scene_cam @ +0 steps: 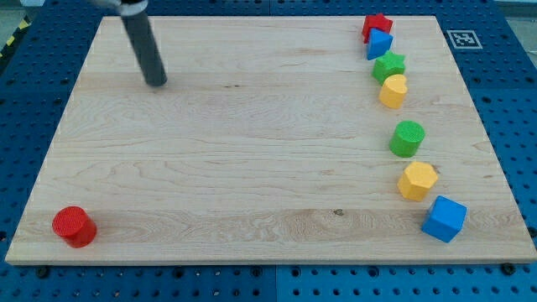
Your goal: Move the arm close to the red star
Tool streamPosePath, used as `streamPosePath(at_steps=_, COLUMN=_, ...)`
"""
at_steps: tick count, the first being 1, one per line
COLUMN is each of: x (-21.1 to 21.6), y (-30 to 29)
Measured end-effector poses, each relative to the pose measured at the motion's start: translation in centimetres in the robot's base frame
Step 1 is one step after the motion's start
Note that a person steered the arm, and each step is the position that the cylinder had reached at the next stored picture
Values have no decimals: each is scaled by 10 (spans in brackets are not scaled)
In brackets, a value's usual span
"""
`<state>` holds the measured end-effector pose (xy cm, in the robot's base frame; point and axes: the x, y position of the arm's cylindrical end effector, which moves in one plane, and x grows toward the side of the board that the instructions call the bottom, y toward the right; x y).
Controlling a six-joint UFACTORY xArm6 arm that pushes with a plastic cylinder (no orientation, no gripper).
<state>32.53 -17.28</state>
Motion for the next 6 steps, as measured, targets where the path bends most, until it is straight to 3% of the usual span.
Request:
streamPosePath(at_steps=2, x=-130, y=71)
streamPosePath(at_steps=3, x=-132, y=111)
streamPosePath(at_steps=5, x=-132, y=289)
streamPosePath(at_steps=6, x=-133, y=323)
